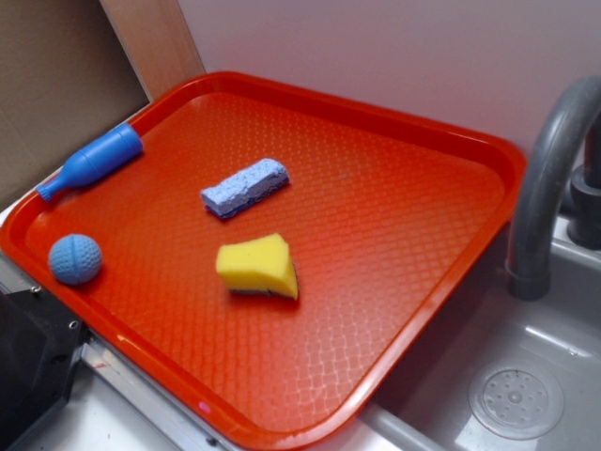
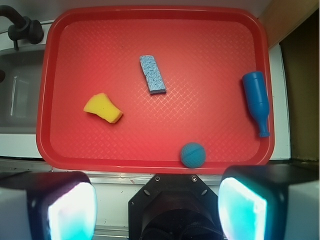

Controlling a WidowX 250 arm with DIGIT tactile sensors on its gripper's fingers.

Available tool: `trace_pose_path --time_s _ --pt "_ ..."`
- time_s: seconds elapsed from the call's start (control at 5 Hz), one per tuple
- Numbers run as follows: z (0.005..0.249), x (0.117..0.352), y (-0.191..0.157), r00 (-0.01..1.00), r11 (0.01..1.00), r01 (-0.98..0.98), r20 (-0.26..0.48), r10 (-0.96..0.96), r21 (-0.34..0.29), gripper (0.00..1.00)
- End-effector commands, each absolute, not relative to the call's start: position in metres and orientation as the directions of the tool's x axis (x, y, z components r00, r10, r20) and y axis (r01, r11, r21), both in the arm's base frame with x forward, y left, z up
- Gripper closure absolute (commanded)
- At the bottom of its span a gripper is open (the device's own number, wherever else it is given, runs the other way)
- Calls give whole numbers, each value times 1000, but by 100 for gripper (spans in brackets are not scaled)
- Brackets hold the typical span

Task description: Grab the blue ball.

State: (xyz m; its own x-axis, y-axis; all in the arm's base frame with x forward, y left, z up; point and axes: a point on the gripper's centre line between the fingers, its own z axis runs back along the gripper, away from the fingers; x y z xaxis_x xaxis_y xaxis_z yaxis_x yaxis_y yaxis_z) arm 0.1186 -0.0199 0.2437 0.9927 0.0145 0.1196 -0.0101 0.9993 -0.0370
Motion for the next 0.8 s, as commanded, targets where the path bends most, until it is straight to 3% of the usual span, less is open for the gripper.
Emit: trace_pose_path --time_s 0.0,0.2,0.6 --pt "244 119 -20 993 999 -10 120 15 -37 0" --pt "196 134 14 994 998 -33 100 39 -62 0" --pt "133 122 31 999 996 10 50 -6 -85 0"
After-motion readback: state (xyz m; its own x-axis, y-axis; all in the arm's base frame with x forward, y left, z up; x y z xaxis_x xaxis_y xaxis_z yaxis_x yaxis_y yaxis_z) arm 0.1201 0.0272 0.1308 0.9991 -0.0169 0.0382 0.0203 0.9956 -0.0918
